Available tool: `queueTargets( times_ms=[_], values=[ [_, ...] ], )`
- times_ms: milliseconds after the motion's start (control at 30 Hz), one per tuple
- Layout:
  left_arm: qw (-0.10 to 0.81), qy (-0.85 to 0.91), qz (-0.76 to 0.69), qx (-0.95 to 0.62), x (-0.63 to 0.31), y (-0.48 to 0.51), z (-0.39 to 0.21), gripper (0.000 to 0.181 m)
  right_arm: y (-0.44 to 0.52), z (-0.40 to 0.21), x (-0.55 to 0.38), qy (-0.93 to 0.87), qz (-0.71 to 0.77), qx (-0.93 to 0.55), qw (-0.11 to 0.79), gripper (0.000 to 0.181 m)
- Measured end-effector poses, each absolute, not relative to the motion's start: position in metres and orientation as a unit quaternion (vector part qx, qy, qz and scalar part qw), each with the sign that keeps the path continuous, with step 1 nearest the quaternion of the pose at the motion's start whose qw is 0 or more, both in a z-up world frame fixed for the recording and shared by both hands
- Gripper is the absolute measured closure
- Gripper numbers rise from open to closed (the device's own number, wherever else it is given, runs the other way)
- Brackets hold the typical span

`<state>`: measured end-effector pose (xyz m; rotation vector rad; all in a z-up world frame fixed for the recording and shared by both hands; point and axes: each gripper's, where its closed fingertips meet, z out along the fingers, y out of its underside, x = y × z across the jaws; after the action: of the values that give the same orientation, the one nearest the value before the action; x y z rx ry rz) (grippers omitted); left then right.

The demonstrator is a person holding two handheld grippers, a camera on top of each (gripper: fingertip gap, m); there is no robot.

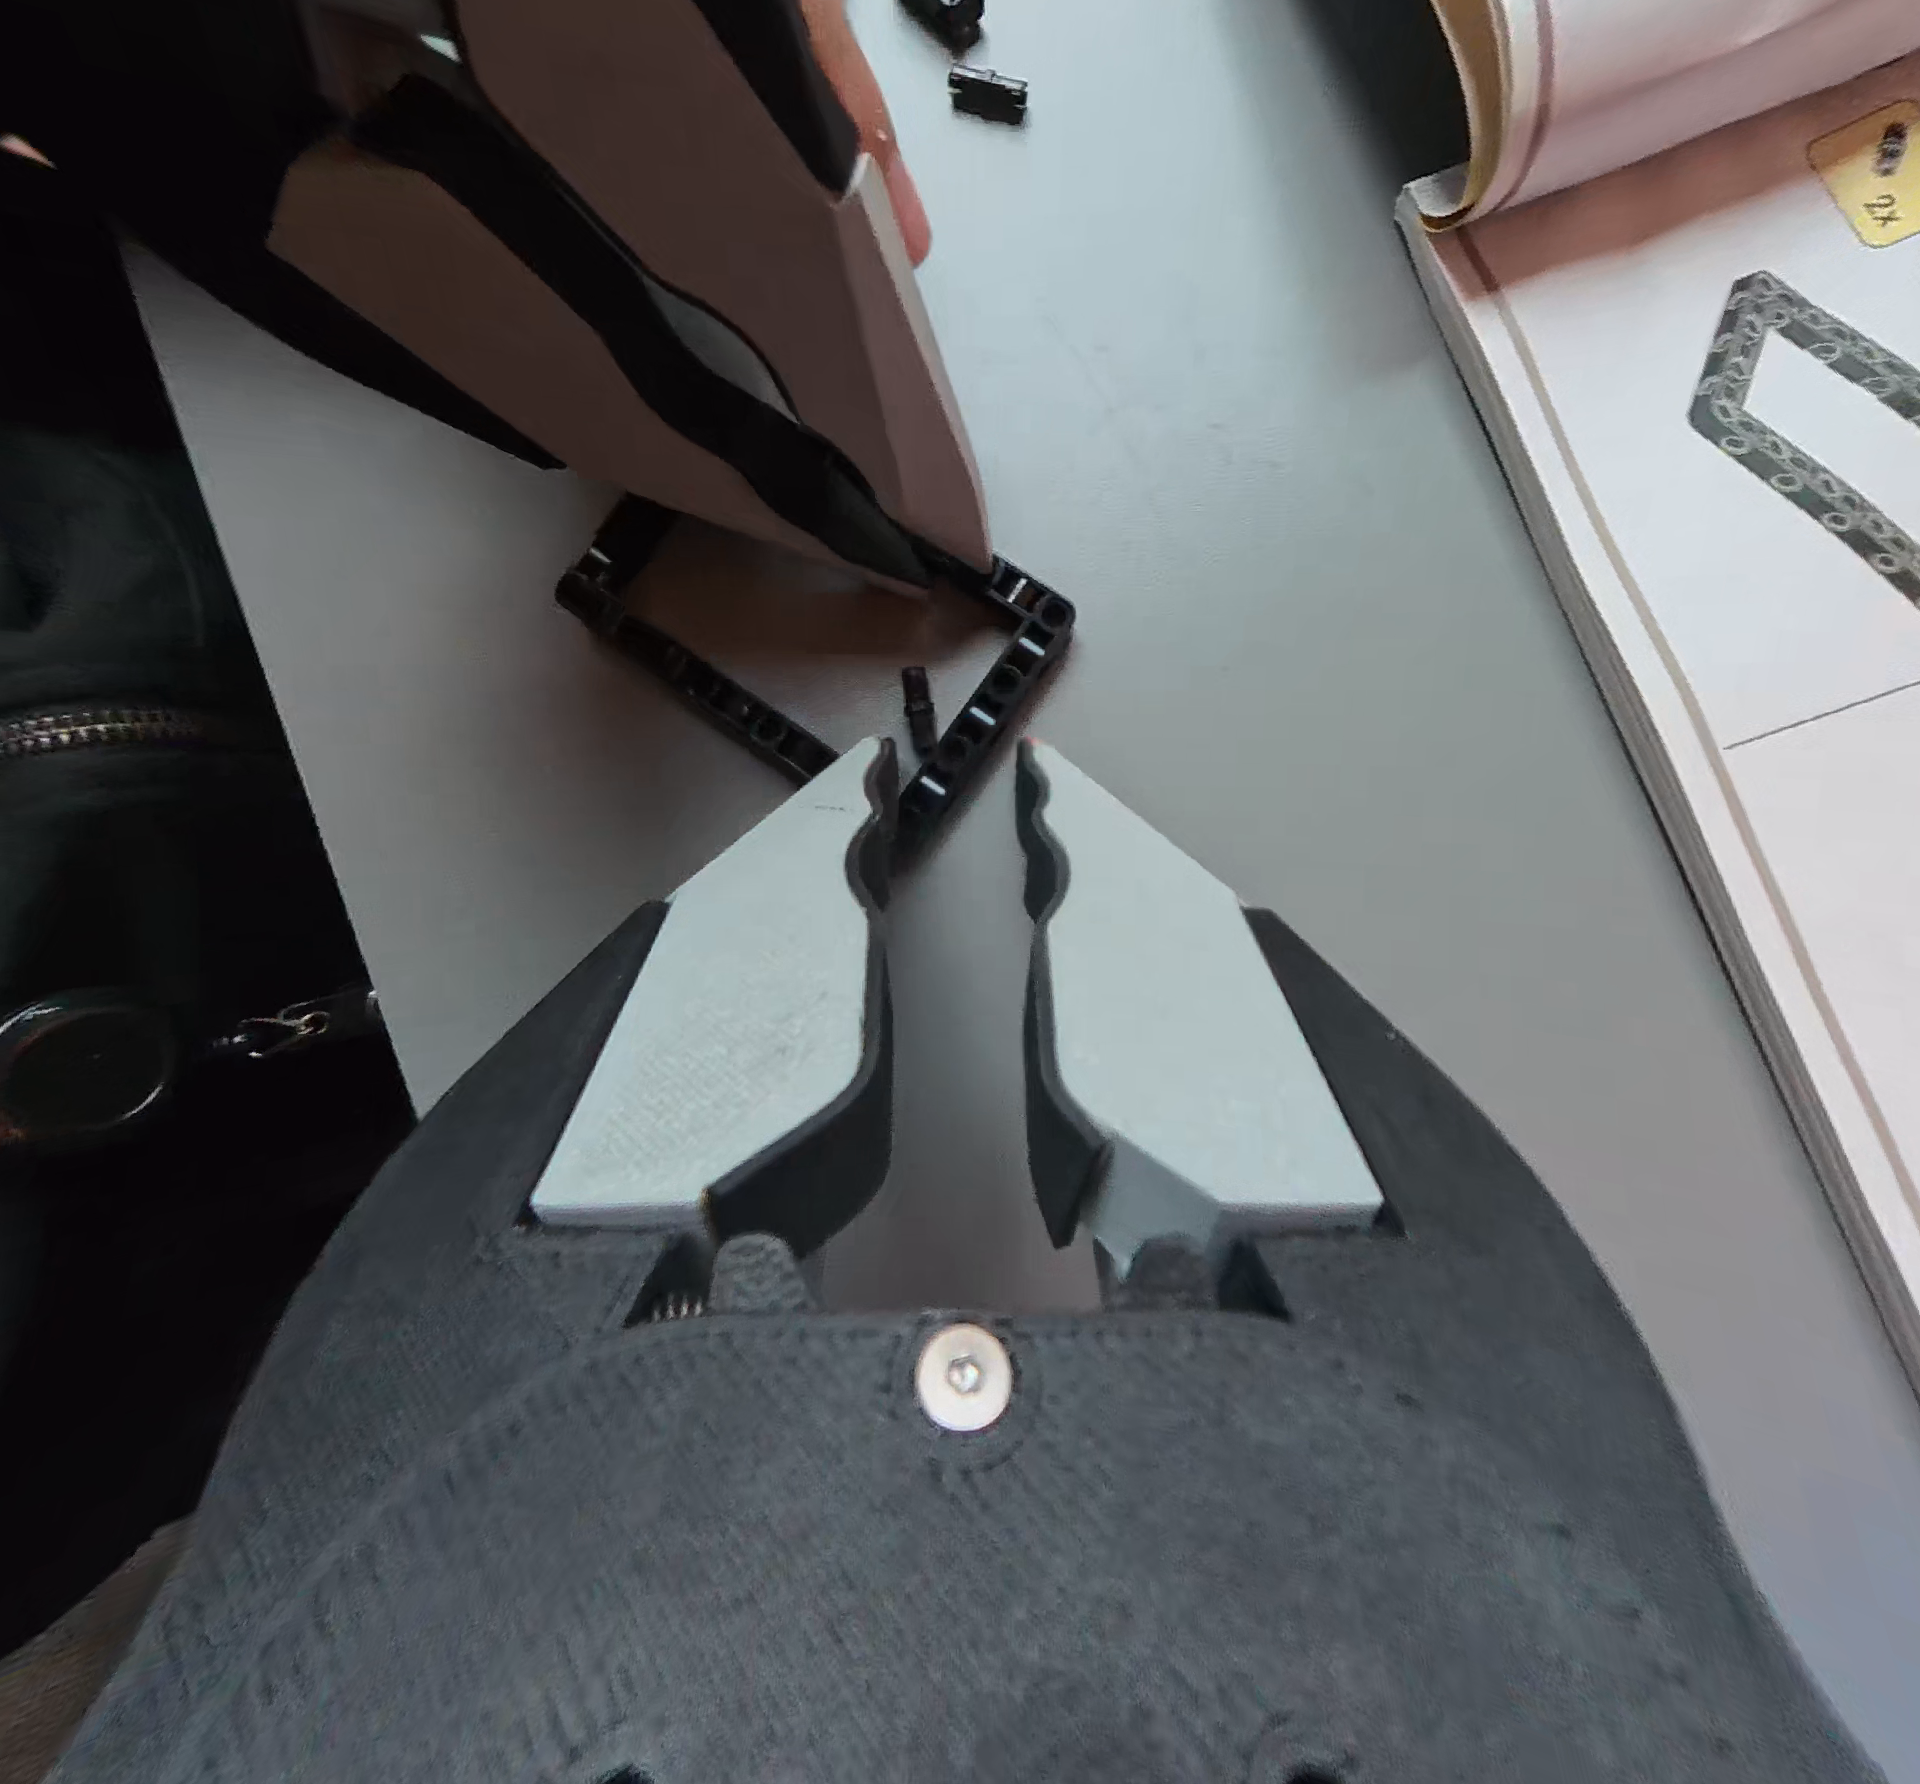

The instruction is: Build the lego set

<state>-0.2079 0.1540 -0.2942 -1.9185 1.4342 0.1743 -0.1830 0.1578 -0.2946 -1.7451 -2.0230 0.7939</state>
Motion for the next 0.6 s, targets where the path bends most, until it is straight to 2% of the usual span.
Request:
queueTargets(
  times_ms=[33,167,300,400,600],
  values=[
    [0.359,0.557,0.061,-0.746,-0.208,0.154,-0.294,0.174,0.156,-0.294,-0.183,-0.714,0.282,-0.618,0.173,0.162],
    [0.356,0.561,0.050,-0.746,-0.204,0.152,-0.294,0.174,0.152,-0.295,-0.180,-0.711,0.280,-0.621,0.175,0.167],
    [0.350,0.533,0.061,-0.768,-0.210,0.153,-0.289,0.154,0.145,-0.295,-0.178,-0.700,0.283,-0.632,0.172,0.170],
    [0.342,0.520,0.045,-0.781,-0.207,0.148,-0.292,0.165,0.141,-0.295,-0.177,-0.697,0.280,-0.636,0.177,0.169],
    [0.365,0.524,0.053,-0.768,-0.201,0.152,-0.294,0.174,0.146,-0.294,-0.174,-0.704,0.269,-0.631,0.183,0.166]
  ],
)
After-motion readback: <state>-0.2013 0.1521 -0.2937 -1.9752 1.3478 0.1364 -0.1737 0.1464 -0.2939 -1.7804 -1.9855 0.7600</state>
